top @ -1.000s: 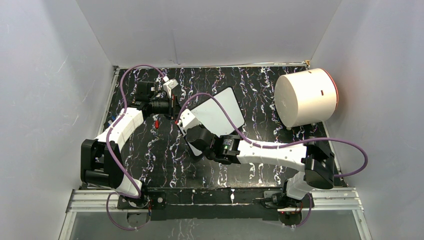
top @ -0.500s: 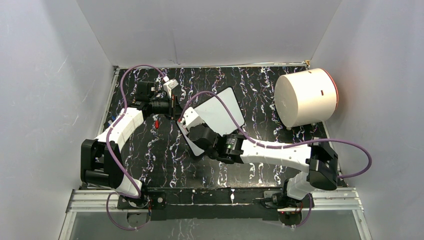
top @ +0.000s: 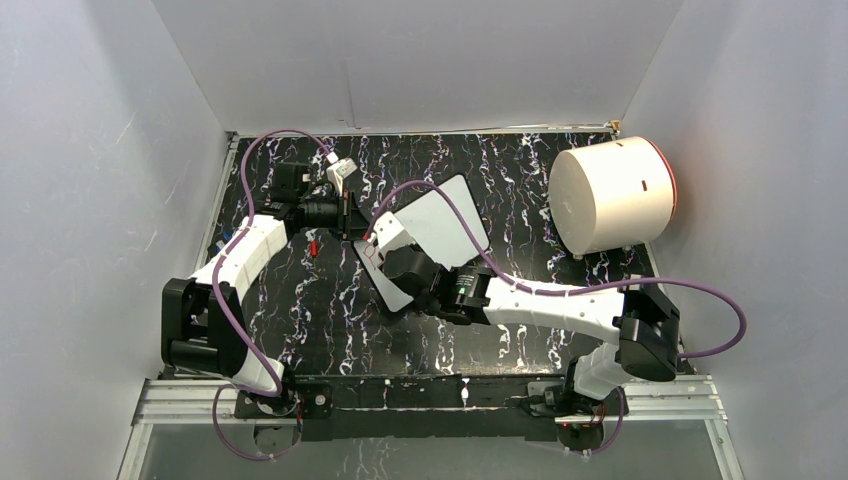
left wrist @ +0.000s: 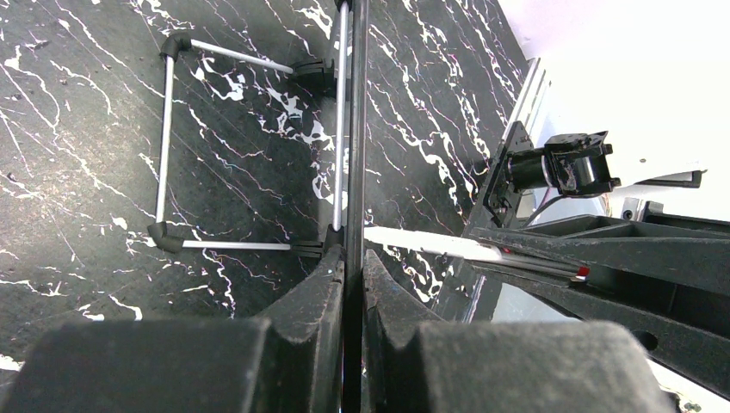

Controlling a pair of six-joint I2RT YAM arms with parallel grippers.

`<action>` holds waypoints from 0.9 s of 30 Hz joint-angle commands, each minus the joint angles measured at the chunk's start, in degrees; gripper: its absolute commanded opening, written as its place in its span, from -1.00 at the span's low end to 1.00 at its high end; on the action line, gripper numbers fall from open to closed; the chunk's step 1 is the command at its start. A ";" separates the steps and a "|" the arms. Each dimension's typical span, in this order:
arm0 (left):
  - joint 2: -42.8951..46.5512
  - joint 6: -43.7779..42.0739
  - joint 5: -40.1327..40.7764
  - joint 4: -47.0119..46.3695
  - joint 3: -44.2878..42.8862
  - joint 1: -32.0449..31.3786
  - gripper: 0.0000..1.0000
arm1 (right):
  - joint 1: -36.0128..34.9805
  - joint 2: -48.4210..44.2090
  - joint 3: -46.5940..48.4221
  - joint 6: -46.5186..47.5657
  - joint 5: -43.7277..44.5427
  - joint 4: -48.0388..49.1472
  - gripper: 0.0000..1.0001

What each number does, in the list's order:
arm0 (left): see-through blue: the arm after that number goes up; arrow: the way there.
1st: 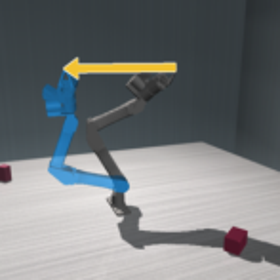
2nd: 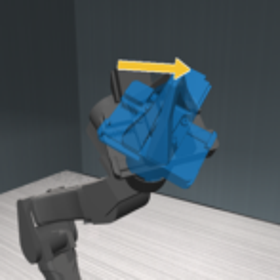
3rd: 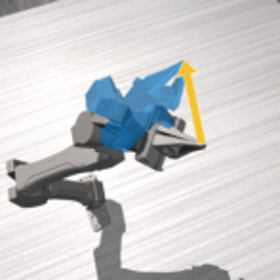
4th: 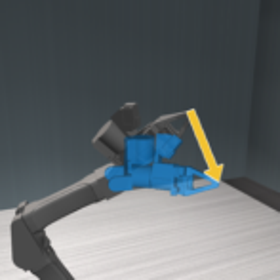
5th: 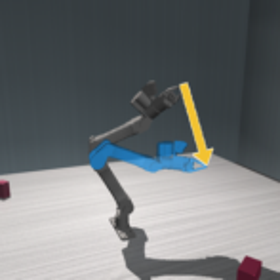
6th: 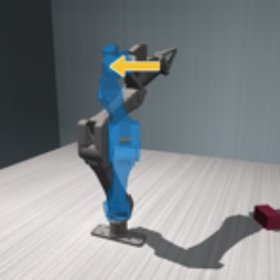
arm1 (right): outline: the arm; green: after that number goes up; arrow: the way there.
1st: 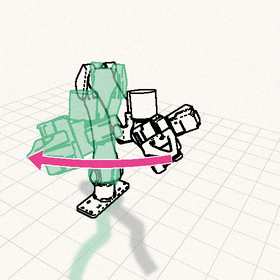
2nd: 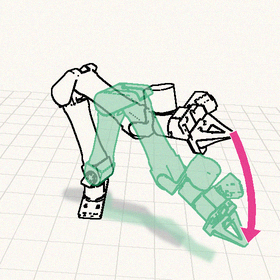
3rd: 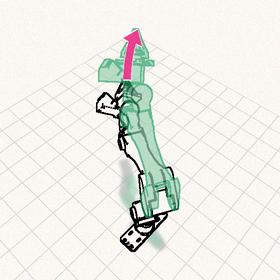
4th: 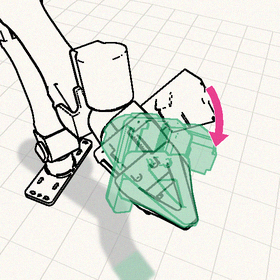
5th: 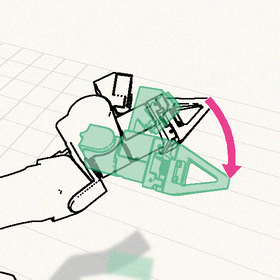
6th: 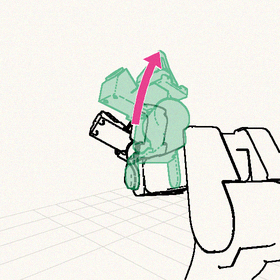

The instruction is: Write a sentence on the whiteboard

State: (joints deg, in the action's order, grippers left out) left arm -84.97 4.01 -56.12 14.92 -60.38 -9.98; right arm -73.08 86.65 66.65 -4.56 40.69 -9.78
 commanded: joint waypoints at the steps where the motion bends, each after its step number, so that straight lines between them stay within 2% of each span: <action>1: -1.73 -0.85 2.68 4.26 0.31 -1.36 -1.00 | 0.39 -2.63 -0.25 -0.58 0.36 3.71 -1.00; 27: -2.10 -0.93 2.53 4.48 0.19 -1.36 -1.00 | 1.21 -2.01 0.58 0.34 -0.43 6.34 -1.00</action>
State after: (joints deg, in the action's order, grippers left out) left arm -85.08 3.99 -56.14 15.00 -60.49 -9.98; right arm -72.07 86.15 66.52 -4.32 40.18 -6.90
